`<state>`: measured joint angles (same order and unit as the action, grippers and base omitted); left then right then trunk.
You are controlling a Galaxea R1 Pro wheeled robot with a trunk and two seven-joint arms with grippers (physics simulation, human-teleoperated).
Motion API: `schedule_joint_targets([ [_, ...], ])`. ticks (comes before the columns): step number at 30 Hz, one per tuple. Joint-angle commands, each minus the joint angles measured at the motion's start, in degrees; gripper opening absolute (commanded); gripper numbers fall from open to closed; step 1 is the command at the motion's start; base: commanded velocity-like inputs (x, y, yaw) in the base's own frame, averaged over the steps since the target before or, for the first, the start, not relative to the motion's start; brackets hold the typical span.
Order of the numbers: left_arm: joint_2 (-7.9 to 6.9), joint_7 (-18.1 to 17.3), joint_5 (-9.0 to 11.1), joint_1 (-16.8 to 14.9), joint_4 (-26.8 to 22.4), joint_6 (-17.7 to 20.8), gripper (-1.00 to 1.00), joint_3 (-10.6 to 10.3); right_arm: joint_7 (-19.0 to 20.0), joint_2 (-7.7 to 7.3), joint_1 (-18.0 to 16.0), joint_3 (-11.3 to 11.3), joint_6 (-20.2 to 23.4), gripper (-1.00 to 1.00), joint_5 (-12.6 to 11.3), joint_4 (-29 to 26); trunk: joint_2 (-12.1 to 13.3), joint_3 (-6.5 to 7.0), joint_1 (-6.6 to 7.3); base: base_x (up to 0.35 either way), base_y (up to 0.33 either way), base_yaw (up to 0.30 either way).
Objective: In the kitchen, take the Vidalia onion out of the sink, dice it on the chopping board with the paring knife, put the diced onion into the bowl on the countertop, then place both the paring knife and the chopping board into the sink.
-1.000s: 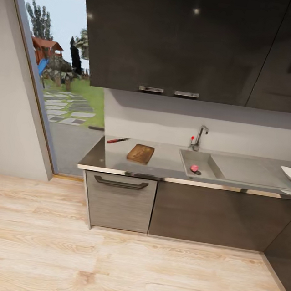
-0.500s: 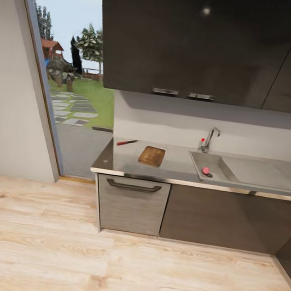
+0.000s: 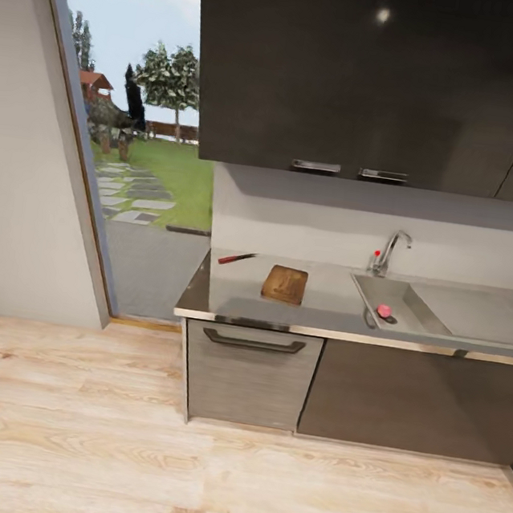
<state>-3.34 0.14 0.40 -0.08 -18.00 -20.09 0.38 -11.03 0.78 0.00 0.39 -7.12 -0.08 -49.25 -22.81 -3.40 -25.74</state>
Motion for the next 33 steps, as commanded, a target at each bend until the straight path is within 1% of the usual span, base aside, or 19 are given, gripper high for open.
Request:
schedule_joint_targets([
  [1,0.0,0.02,0.02,-0.01,-0.03,-0.12,1.0,0.01,-0.22,0.04,0.0,0.04,-0.09,1.0,-0.01,-0.05,-0.1,-0.1,-0.05,0.082,0.063,0.0],
  [10,0.0,0.03,-0.04,-0.01,0.04,-0.12,1.0,-0.03,-0.26,0.02,0.0,-0.07,-0.04,1.0,0.03,-0.14,-0.1,-0.1,-0.05,0.019,0.015,0.0],
  [14,0.0,0.03,-0.05,-0.01,0.06,-0.12,1.0,-0.03,-0.82,0.01,0.0,-0.12,0.78,1.0,0.38,-5.79,-0.1,-0.1,-0.05,0.0,0.0,0.0],
  [15,0.0,0.04,-0.05,-0.01,0.07,-0.12,1.0,-0.03,-0.96,0.01,0.0,-0.13,1.85,1.0,0.46,-8.57,-0.1,-0.1,-0.05,0.0,0.0,0.0],
  [16,0.0,0.04,-0.05,-0.01,0.08,-0.12,1.0,-0.03,-1.36,0.01,0.0,-0.13,5.34,1.0,0.54,-13.58,-0.1,-0.1,-0.05,0.0,0.0,0.0],
  [18,0.0,0.04,-0.05,-0.01,0.08,-0.12,1.0,-0.03,-1.89,0.01,0.0,-0.13,9.14,1.0,0.66,-17.37,-0.1,-0.1,-0.05,0.0,0.0,0.0],
  [19,0.0,0.02,-0.05,-0.01,0.09,-0.12,1.0,-0.03,-2.56,0.01,-0.08,-0.13,13.29,1.0,0.88,-21.16,-0.1,-0.1,-0.05,0.0,0.0,0.0],
  [20,0.0,0.02,-0.05,-0.01,0.09,-0.12,1.0,-0.03,-2.96,0.01,-0.13,-0.13,15.36,1.0,1.04,-23.0,-0.1,-0.1,-0.05,0.0,0.0,0.0],
  [21,0.0,0.03,-0.05,-0.01,0.1,-0.12,1.0,-0.03,-3.77,0.01,-0.31,-0.11,19.15,1.0,1.39,-26.52,-0.1,-0.1,-0.05,0.0,0.0,0.0],
  [22,0.0,0.03,-0.05,-0.01,0.11,-0.12,1.0,-0.03,-4.15,0.01,-0.42,-0.1,20.77,1.0,1.57,-28.13,-0.1,-0.1,-0.05,0.0,0.0,0.0],
  [23,0.0,0.03,-0.05,-0.01,0.13,-0.12,1.0,-0.03,-4.91,0.04,-0.79,-0.08,23.36,1.0,1.91,-30.96,-0.1,-0.1,-0.05,0.0,0.0,0.0],
  [24,0.0,0.03,-0.05,-0.01,0.15,-0.12,1.0,-0.03,-5.25,0.07,-1.07,-0.05,24.33,1.0,2.05,-32.18,-0.1,-0.1,-0.05,0.0,0.0,0.0],
  [25,0.0,0.03,-0.05,-0.01,0.15,-0.12,1.0,-0.03,-5.88,0.13,-1.83,0.05,25.79,1.0,2.36,-34.23,-0.1,-0.1,-0.05,0.0,0.0,0.0],
  [26,0.0,0.02,-0.05,-0.01,0.15,-0.12,1.0,-0.03,-6.58,0.25,-3.47,0.34,27.26,1.0,2.82,-36.31,-0.1,-0.1,-0.05,0.0,0.0,0.0],
  [29,0.0,0.03,-0.04,-0.01,0.16,-0.12,1.0,-0.03,-7.08,0.36,-6.38,0.85,29.83,1.0,3.67,-37.63,-0.1,-0.1,-0.05,0.0,0.0,0.0],
  [30,0.0,0.03,-0.04,-0.01,0.16,-0.12,1.0,-0.03,-7.21,0.41,-8.12,1.04,31.9,1.0,4.03,-37.96,-0.1,-0.1,-0.05,0.0,0.0,0.0],
  [31,0.0,0.03,-0.04,-0.01,0.16,-0.12,1.0,-0.03,-7.25,0.45,-9.04,1.1,33.09,1.0,4.15,-38.08,-0.1,-0.1,-0.05,0.0,0.0,0.0],
  [32,0.0,0.03,-0.03,-0.01,0.17,-0.12,1.0,-0.03,-7.28,0.61,-10.94,1.2,35.59,1.0,4.33,-38.25,-0.1,-0.1,-0.05,0.0,0.0,0.0],
  [33,0.0,0.03,-0.04,-0.01,0.19,-0.12,1.0,-0.03,-7.29,0.72,-11.92,1.23,36.82,1.0,4.4,-38.31,-0.1,-0.1,-0.05,0.0,0.0,0.0],
])
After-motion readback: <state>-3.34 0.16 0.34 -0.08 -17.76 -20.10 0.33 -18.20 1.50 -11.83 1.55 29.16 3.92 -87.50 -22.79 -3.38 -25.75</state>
